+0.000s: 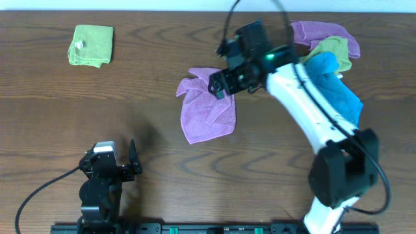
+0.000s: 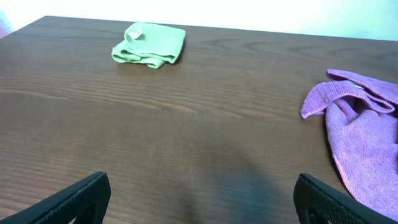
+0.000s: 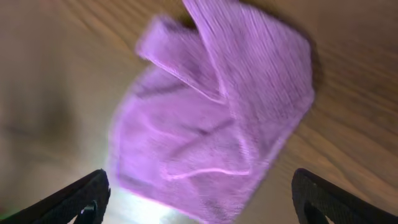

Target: Fold the cloth

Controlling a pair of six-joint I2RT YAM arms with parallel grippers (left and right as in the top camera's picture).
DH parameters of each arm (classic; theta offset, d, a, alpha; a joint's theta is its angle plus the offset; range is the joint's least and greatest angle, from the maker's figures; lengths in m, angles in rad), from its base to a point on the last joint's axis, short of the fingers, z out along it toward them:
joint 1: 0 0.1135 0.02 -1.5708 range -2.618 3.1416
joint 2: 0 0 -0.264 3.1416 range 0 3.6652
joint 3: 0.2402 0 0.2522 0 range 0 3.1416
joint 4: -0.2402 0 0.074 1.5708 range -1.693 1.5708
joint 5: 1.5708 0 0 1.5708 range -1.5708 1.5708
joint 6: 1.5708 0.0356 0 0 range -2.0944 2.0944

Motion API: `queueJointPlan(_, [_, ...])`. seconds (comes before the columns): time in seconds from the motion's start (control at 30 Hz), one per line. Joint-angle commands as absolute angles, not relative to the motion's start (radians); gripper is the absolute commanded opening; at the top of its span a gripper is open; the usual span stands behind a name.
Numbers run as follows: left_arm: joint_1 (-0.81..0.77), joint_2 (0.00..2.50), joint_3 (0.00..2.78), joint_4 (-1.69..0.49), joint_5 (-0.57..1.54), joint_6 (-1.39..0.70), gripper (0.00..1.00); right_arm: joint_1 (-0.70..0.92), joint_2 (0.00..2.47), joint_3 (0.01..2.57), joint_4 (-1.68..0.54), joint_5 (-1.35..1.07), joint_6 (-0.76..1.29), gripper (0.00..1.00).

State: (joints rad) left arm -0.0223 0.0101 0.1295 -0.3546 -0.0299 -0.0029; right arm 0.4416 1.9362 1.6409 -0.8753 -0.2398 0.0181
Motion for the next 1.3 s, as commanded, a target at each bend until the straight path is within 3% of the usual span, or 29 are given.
queueJointPlan(0.0, [-0.020,0.004,0.107,-0.360,-0.033,0.004,0.95,0.494,1.999,1.641,-0.883,0.067,-0.054,0.92])
queueJointPlan(0.27, [-0.020,0.004,0.107,-0.360,-0.033,0.004,0.95,0.524,2.117,1.641,-0.841,0.236,-0.054,0.75])
queueJointPlan(0.4, [-0.020,0.004,0.107,-0.360,-0.033,0.004,0.95,0.524,2.131,1.641,-0.794,0.236,-0.054,0.43])
queueJointPlan(0.53, [-0.020,0.004,0.107,-0.360,-0.033,0.004,0.95,0.522,2.131,1.641,-0.759,0.236,-0.054,0.01])
queueJointPlan(0.77, [-0.020,0.004,0.107,-0.360,-0.033,0.004,0.95,0.453,2.131,1.641,-0.764,0.290,0.046,0.01])
queueJointPlan(0.93, [-0.020,0.004,0.107,-0.360,-0.033,0.004,0.95,0.298,2.131,1.641,-0.832,0.326,0.317,0.01])
queueJointPlan(0.97, [-0.020,0.004,0.107,-0.360,-0.033,0.004,0.95,0.271,2.131,1.641,-0.844,0.324,0.356,0.03])
queueJointPlan(1.03, [-0.020,0.004,0.107,-0.360,-0.033,0.004,0.95,0.217,2.131,1.641,-0.851,0.255,0.384,0.85])
queueJointPlan(1.07, [-0.020,0.004,0.107,-0.360,-0.033,0.004,0.95,0.197,2.130,1.642,-0.854,0.201,0.363,0.99])
queueJointPlan(1.27, [-0.020,0.004,0.107,-0.360,-0.033,0.004,0.95,0.209,2.130,1.643,-0.868,0.116,0.286,0.99])
